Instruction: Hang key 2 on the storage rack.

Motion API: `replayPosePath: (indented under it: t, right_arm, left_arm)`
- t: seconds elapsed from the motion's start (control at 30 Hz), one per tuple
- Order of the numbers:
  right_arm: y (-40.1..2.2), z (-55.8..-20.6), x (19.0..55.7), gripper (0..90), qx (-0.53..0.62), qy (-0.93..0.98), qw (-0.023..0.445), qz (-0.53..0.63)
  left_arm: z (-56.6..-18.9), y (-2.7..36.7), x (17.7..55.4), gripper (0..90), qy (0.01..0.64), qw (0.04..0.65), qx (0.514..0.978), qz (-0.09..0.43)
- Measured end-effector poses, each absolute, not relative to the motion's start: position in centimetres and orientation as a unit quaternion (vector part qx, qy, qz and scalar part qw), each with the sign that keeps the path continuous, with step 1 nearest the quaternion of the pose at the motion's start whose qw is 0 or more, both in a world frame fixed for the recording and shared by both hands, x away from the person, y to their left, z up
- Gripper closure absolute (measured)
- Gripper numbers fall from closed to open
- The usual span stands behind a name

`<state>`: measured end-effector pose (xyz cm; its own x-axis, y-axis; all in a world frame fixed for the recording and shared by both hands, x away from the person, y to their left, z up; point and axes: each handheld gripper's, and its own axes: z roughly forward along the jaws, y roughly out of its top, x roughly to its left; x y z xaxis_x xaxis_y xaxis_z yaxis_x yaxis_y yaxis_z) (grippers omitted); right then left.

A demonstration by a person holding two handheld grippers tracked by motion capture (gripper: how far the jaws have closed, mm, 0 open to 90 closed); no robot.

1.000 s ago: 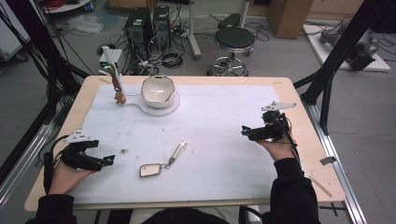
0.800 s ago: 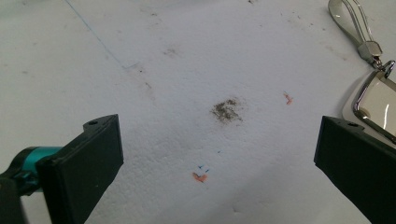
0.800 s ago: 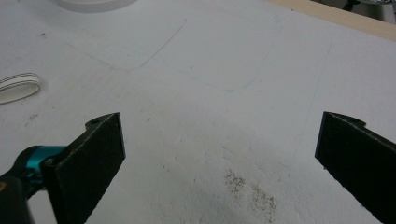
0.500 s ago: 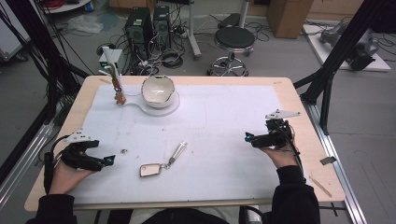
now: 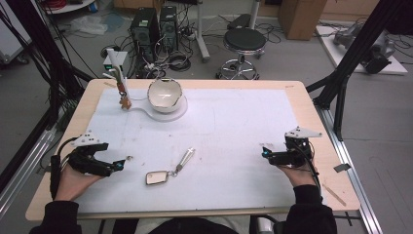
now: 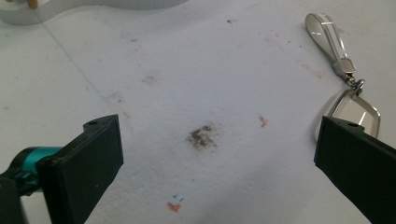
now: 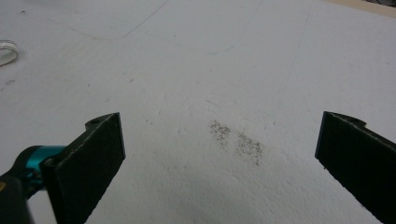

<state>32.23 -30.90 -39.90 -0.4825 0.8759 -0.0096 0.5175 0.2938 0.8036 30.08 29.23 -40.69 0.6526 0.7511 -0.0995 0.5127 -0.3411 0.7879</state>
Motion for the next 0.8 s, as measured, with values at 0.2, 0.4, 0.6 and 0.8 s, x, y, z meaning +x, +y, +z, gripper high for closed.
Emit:
replayPosePath:
  t: [0.2, 0.4, 0.6, 0.8]
  right_arm:
    - [-31.9, -40.4, 31.5, 0.6, 0.454, 0.767, 0.236, 0.388]
    - [-32.3, -41.1, 31.0, 0.6, 0.455, 0.767, 0.235, 0.387]
    - [-32.5, -41.6, 30.7, 0.6, 0.456, 0.766, 0.236, 0.387]
    - [-32.8, -41.9, 30.4, 0.6, 0.460, 0.764, 0.234, 0.387]
  left_arm:
    - [-40.0, 27.6, 30.5, 1.7, 0.376, 0.415, 0.818, 0.132]
    - [-39.7, 25.7, 31.2, 1.7, 0.365, 0.406, 0.829, 0.120]
    - [-39.6, 23.4, 31.7, 1.7, 0.353, 0.403, 0.839, 0.094]
    - [-39.3, 20.1, 32.6, 1.7, 0.337, 0.384, 0.856, 0.081]
